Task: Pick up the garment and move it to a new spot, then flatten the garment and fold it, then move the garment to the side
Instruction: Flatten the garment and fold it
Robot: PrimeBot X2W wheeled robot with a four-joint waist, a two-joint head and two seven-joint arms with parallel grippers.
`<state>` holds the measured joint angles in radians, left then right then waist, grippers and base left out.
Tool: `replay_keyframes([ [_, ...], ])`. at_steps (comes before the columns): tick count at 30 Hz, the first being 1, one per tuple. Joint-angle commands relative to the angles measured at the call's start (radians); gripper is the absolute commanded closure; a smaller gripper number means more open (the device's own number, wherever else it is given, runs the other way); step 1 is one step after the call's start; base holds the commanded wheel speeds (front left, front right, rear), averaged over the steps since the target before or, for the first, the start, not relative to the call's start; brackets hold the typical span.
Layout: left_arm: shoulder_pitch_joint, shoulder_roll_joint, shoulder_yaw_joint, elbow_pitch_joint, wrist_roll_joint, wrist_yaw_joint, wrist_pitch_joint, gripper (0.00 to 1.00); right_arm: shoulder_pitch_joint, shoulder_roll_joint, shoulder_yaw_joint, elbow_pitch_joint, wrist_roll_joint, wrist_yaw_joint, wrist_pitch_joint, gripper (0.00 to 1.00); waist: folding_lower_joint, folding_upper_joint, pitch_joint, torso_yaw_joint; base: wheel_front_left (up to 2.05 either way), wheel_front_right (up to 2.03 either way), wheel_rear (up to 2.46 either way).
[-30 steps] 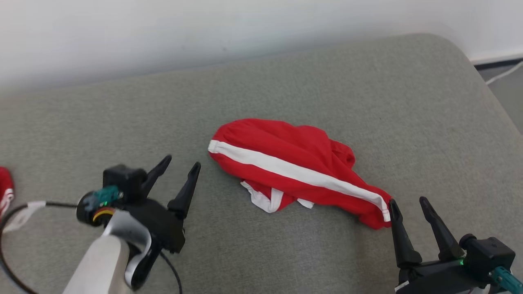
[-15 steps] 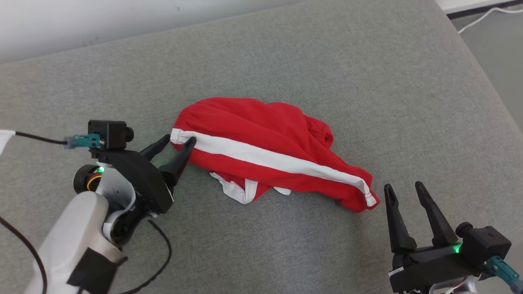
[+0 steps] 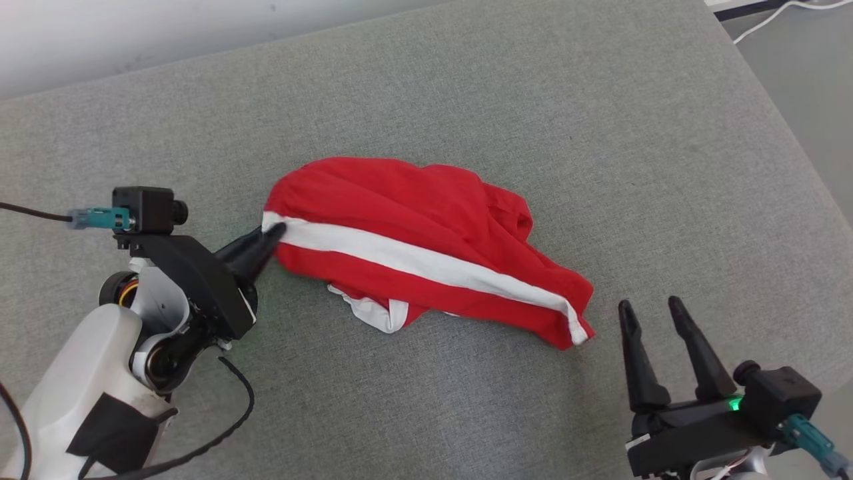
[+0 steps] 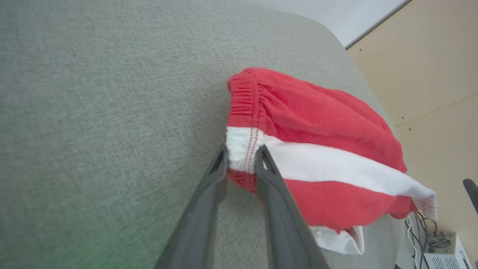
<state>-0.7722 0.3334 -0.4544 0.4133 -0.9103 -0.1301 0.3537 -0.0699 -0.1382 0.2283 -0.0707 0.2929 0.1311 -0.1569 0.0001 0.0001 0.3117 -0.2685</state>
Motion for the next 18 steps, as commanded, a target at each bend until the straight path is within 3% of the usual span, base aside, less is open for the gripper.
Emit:
replay_keyframes([
  [1, -0.007, 0.010, -0.004, -0.006, -0.017, 0.000, -0.009, 1.00, 0.000, -0.006, 0.009, 0.004, 0.005, -0.001, 0.004, 0.00, -0.0001, -0.0001, -0.001, 0.001, 0.00, 0.00, 0.00],
  [15, -0.034, 0.027, -0.071, -0.001, -0.071, 0.000, -0.049, 1.00, -0.062, -0.088, 0.199, 0.091, -0.011, -0.001, 0.076, 0.00, -0.0001, -0.0001, 0.004, 0.013, 0.00, 0.00, 0.00],
  [17, -0.040, 0.025, -0.081, -0.002, -0.076, 0.000, -0.059, 1.00, -0.076, -0.091, 0.196, 0.125, -0.015, -0.001, 0.086, 0.60, -0.0001, -0.0001, 0.004, 0.019, 0.00, 0.00, 0.00],
  [18, -0.042, 0.024, -0.084, -0.006, -0.082, 0.000, -0.066, 1.00, -0.083, -0.089, 0.194, 0.136, -0.013, -0.001, 0.089, 0.99, -0.0001, -0.0001, 0.004, 0.022, 0.00, 0.00, 0.00],
])
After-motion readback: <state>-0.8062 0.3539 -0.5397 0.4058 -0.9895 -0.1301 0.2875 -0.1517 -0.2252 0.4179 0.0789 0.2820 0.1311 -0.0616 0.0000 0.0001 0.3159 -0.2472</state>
